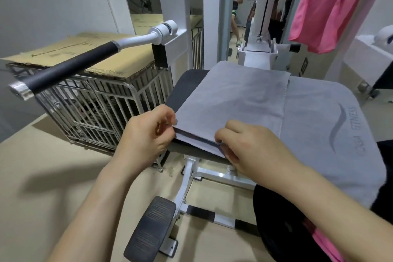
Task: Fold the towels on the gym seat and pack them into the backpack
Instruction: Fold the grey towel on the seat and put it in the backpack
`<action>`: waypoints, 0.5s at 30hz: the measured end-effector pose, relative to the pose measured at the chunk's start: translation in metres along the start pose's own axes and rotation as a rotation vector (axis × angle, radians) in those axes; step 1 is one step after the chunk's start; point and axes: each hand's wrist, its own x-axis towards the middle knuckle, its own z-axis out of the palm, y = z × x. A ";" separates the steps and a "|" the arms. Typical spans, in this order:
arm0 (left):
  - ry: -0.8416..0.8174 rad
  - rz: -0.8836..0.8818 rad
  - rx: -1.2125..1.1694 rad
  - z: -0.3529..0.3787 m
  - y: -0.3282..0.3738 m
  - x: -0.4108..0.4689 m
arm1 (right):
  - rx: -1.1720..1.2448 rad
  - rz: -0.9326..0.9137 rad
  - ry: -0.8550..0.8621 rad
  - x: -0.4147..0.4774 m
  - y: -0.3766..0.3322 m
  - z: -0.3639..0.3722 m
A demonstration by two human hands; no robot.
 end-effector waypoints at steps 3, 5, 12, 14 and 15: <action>-0.107 0.023 0.121 -0.012 -0.003 -0.012 | 0.090 -0.033 -0.013 -0.013 -0.006 -0.003; -0.329 -0.040 0.160 -0.022 -0.005 -0.014 | 0.189 -0.019 -0.119 -0.018 -0.011 -0.007; -0.262 -0.188 -0.103 -0.004 0.011 0.056 | 0.241 0.416 0.072 0.004 0.034 -0.021; -0.229 -0.168 0.120 0.026 0.006 0.093 | 0.139 0.622 0.067 0.019 0.067 -0.022; -0.273 -0.161 0.184 0.041 0.002 0.111 | 0.112 0.713 0.037 0.026 0.082 -0.021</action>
